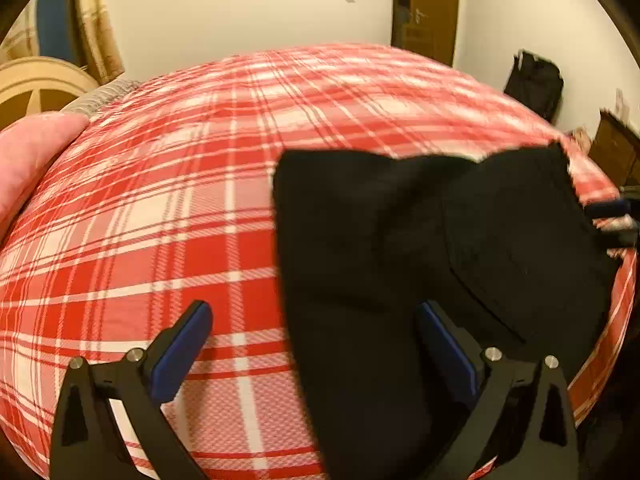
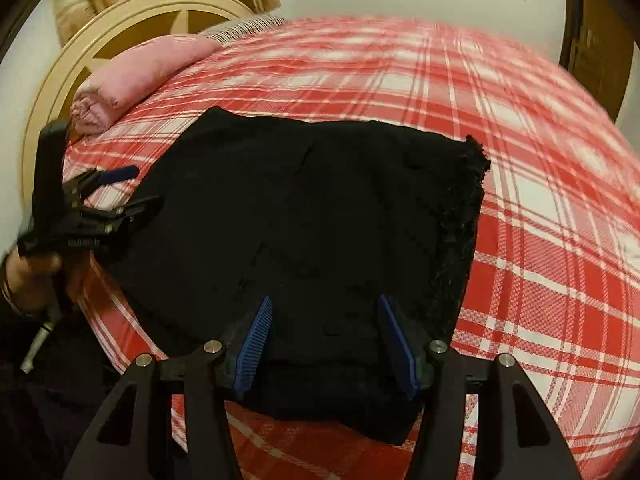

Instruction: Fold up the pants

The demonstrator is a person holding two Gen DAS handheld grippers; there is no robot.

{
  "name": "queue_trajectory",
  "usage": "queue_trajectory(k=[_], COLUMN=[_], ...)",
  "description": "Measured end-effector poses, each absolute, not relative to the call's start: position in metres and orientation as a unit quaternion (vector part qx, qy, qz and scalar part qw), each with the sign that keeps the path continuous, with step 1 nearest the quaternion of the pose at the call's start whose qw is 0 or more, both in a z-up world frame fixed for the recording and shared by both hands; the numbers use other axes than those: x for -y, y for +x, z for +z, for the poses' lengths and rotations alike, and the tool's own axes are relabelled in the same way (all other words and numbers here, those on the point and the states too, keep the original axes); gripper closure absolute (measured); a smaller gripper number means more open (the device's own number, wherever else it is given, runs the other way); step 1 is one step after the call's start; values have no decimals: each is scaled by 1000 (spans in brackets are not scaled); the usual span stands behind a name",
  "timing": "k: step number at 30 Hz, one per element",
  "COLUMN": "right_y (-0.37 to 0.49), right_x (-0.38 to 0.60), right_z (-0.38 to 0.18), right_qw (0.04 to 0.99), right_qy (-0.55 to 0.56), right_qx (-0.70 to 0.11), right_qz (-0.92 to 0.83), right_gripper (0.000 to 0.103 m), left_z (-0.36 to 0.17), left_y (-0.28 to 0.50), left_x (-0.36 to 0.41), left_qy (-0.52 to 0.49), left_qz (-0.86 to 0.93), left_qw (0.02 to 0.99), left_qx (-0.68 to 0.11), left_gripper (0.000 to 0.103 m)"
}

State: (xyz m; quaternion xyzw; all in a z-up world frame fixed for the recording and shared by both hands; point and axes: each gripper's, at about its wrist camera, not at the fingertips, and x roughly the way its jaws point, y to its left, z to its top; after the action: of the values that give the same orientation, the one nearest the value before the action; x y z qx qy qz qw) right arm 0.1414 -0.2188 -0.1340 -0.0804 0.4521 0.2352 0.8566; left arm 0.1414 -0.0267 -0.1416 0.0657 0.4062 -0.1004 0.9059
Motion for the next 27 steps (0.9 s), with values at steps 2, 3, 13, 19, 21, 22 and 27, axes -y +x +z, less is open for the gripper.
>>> queue_trajectory(k=[2,3,13,19,21,22,27], right_y=[138,137,137,155,165,172,179], right_x=[217,218,278,317,321,319,317], right_z=[-132,-131,-105,-120,-131,-137,-151], right_qw=[860,861,891,875,861,855,849], right_qy=[-88,-87,43,154,192,205,229], right_qx=[-449,-448,-408,-426,-438,-446,-448], right_qz=[227,225,192,171,172,169,162], right_gripper=[46,46,46,46,46,46,46], left_z=[-141,-140,-133,-134,-135,-136,-146], left_y=[137,135,137,153,160,162,179], left_x=[25,27,28,24,22,22,16], left_qy=[63,63,81,64,52,49,2], left_qz=[-98,-97,-90,-101,-109,-111,-144], left_qw=[907,907,909,907,905,903,886], left_qx=[-404,-405,-398,-405,-408,-411,-441], left_gripper=[0,0,0,0,0,0,0])
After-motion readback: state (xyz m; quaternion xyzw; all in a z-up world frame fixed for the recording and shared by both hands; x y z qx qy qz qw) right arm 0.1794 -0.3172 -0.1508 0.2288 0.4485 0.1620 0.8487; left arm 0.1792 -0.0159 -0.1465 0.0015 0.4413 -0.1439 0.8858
